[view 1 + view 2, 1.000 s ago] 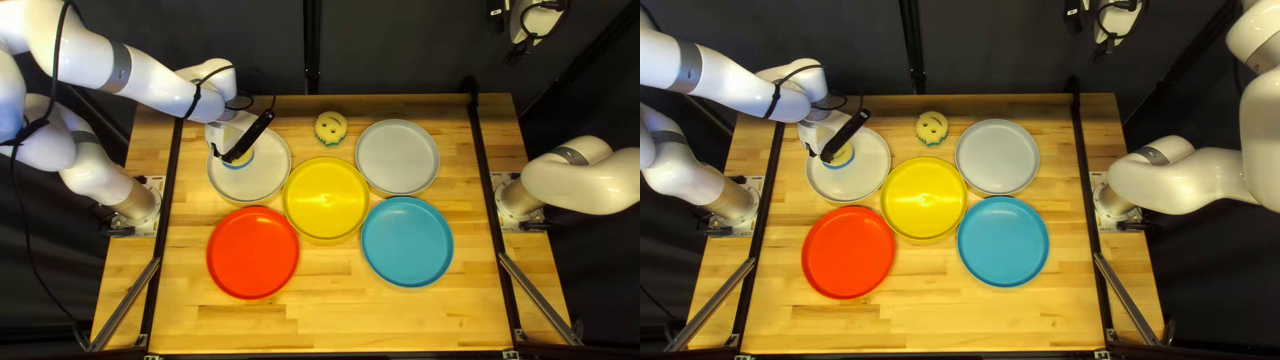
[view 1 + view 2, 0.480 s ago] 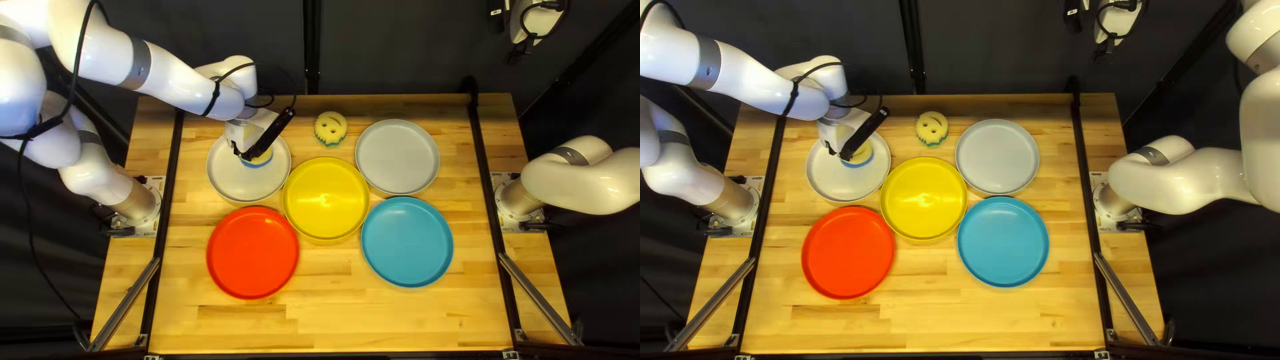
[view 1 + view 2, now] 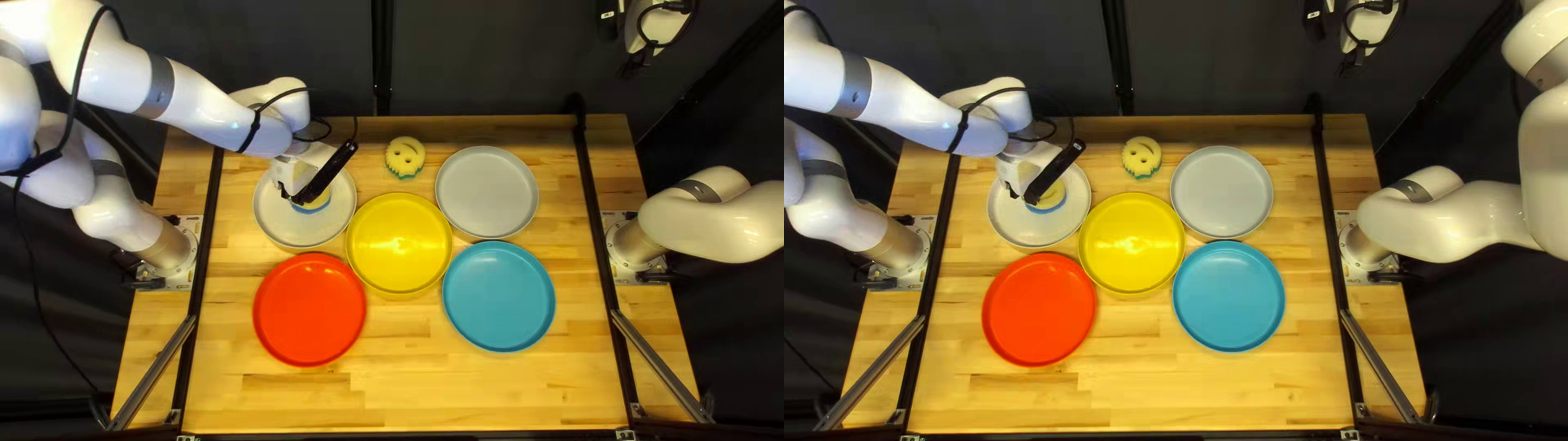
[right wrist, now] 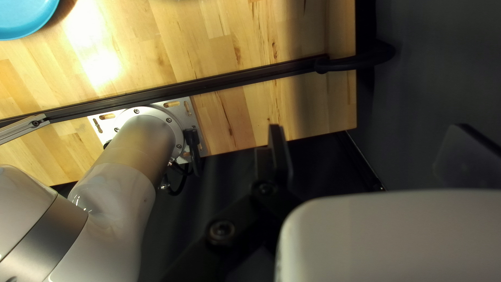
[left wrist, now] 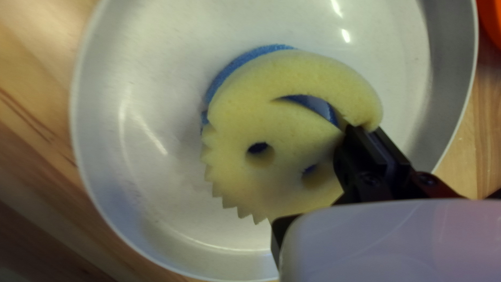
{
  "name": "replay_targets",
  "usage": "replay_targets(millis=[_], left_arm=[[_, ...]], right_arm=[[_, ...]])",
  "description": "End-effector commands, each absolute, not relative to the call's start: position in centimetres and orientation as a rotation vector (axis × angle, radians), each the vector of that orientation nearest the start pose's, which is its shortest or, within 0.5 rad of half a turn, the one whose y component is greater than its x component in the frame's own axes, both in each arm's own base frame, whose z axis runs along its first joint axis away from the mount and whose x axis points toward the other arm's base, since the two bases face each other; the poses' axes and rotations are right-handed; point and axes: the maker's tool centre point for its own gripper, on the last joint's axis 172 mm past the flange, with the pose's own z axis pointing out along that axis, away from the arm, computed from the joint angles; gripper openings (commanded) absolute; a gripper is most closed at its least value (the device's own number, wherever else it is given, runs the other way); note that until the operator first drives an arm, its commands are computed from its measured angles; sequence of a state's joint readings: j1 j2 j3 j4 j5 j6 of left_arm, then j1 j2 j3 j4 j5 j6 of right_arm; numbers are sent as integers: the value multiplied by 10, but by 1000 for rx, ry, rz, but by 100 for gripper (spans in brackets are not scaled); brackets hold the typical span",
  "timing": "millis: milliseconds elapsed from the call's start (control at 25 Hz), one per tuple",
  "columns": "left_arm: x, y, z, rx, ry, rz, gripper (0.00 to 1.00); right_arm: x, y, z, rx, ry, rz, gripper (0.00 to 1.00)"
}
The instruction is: Pick up sponge and scrub the plate
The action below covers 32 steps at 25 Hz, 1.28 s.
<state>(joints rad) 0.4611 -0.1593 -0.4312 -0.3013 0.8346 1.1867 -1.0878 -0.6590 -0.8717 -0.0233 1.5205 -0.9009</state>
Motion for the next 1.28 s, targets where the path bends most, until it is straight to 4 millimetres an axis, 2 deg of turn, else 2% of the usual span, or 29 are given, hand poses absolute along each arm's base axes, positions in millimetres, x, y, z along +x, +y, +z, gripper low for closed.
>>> replay_targets(millis=[40,160,600,800,1040,1160,1280], left_arm=[[254,79,37,-3352,839,48,0],[258,77,43,-3352,833,45,0],[316,86,45,-3321,882,8,0],[331,85,49,-3304,902,-4,0],[320,79,40,-3293,911,9,0],[307,75,37,-3293,910,20,0],[284,70,38,-3301,890,29,0]], right_arm=[[130,-262,320,-3149,293,22,100],[130,-262,320,-3149,293,22,100],[130,-262,320,-3149,293,22,100],[130,-262,320,-3149,293,22,100],[130,-262,320,-3149,293,22,100],[130,-262,320,-3149,293,22,100],[130,-262,320,-3149,293,22,100]])
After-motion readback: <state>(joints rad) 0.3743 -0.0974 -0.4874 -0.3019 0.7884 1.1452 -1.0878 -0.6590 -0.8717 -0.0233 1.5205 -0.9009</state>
